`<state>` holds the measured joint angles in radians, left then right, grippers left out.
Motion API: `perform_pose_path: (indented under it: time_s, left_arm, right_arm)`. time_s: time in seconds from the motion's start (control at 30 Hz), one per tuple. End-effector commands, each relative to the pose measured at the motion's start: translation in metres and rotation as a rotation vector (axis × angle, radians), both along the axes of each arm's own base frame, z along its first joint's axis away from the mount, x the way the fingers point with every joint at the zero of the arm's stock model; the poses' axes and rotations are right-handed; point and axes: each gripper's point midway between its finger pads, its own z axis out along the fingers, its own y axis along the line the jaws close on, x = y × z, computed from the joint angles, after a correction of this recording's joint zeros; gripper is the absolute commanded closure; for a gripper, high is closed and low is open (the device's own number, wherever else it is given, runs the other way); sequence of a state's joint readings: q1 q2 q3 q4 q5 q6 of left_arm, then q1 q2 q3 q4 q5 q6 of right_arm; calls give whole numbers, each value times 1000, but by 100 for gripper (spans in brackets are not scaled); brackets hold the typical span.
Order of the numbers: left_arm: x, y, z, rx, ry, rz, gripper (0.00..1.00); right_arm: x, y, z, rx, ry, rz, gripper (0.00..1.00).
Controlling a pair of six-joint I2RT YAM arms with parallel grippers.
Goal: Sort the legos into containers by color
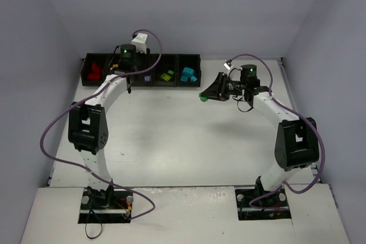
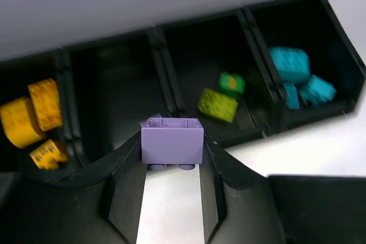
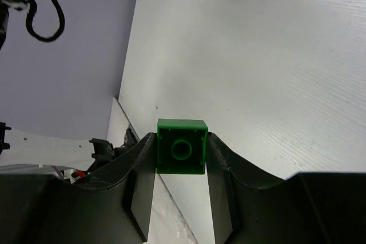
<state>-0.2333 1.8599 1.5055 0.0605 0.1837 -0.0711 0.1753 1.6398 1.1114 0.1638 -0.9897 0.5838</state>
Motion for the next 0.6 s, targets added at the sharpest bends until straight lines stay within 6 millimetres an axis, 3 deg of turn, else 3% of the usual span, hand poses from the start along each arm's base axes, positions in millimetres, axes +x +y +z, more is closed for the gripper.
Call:
perform_pose_path:
  time_s: [0.0,0.07,0.1,0.13,0.37,0.47,0.5,0.53,0.57]
  left_arm:
    - [30,15,17,16,-24,109,82]
    - [37,21,-12,45,55,125,79]
    - [46,24,-3,45,35,142,77]
    - [50,29,-18,57,68,155,71]
    - [69,44,-15,77,50,201,45]
    - [71,42,-9,70,39,192,37]
    - [69,41,-3,55,35,194,36]
    - [67,40,2,48,30,193,26]
    - [63,40,4,41,40,190,23]
  right_arm:
    - [5,-3,41,5,-156,-3,100]
    - [5,-4,41,-2,-163,-9,100]
    - [5,-5,41,-6,-166,-12,100]
    - [6,-5,42,-10,-172,-18,100]
    - [24,-2,48,-55,-234,-54,100]
    - [43,5,55,-95,-304,-69,100]
    - [51,15,62,-103,-340,-59,100]
    - [62,17,62,-135,-375,-78,100]
    - [71,24,52,-151,-367,-74,100]
